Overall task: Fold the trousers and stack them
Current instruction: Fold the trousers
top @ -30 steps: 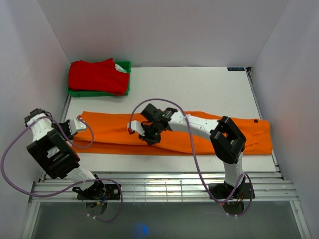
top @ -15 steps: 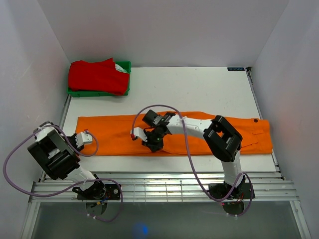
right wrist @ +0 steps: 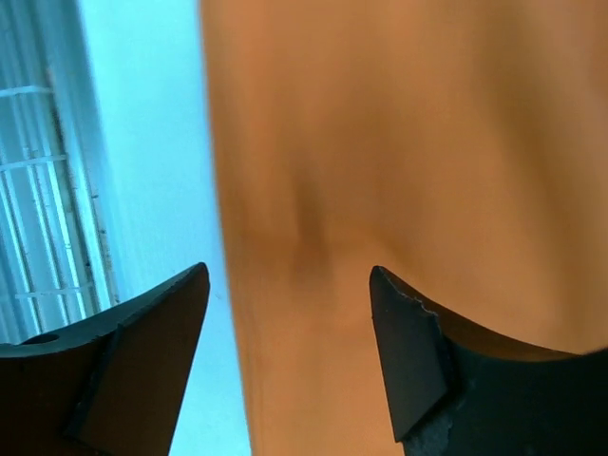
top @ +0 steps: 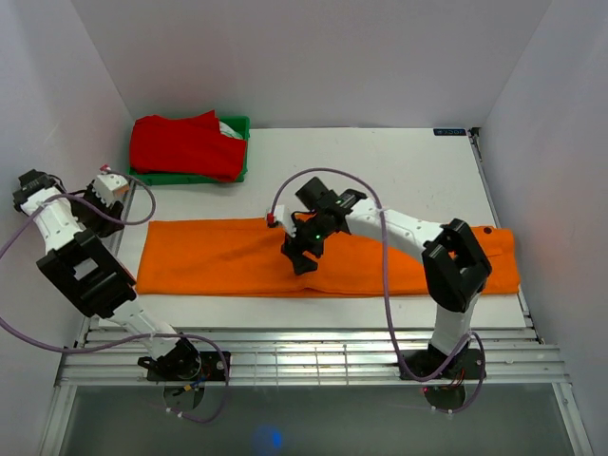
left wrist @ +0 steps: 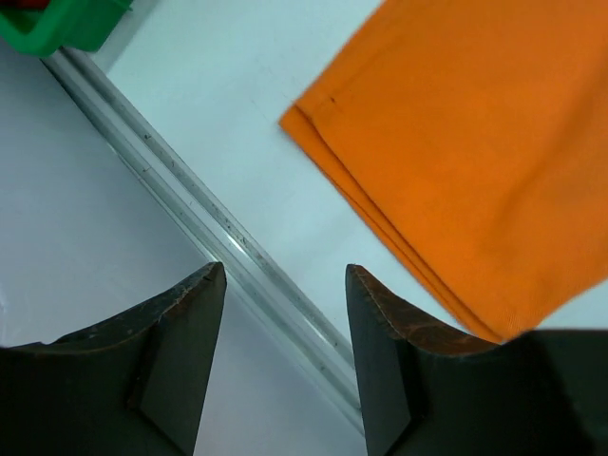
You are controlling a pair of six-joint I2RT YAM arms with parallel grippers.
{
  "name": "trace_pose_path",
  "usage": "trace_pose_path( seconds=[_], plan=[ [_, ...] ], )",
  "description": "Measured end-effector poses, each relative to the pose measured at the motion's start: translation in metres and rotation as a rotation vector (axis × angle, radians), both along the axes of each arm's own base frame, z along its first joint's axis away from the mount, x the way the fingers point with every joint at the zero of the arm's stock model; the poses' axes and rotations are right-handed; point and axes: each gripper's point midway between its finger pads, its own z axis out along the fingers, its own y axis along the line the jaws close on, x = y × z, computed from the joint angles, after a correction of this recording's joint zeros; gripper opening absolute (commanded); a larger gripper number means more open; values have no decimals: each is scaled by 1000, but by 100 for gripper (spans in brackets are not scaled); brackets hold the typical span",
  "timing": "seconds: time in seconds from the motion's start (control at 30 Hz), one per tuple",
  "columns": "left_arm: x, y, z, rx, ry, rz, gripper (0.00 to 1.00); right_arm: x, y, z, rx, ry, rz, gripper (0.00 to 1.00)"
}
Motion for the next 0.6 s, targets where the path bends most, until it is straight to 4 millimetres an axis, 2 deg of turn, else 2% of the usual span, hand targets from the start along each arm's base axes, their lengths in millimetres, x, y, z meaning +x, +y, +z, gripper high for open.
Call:
trace_pose_path(
  seconds=[0.07,0.13,0.23,0.3,0.43,0.53,0.6],
  plan=[
    [16,4,-2,-72,13,89,65,27,-19,15,25,-23,-90,71],
    [24,2,-16,-148,56,165,65,52,-48,19,21,-41,-189,69],
    [35,-5,-44,-246,141,258,65,75,-101,1,-63,-39,-330,68],
    [41,-10,-62,-287,191,310,63,76,-128,-18,-135,-25,-380,68],
    [54,-20,-87,-327,251,383,61,62,-175,-51,-275,27,-433,68],
    [62,-29,-96,-334,274,405,59,52,-199,-65,-332,54,-451,68],
    [67,-34,-100,-335,282,409,59,49,-207,-68,-342,61,-456,67]
  ],
)
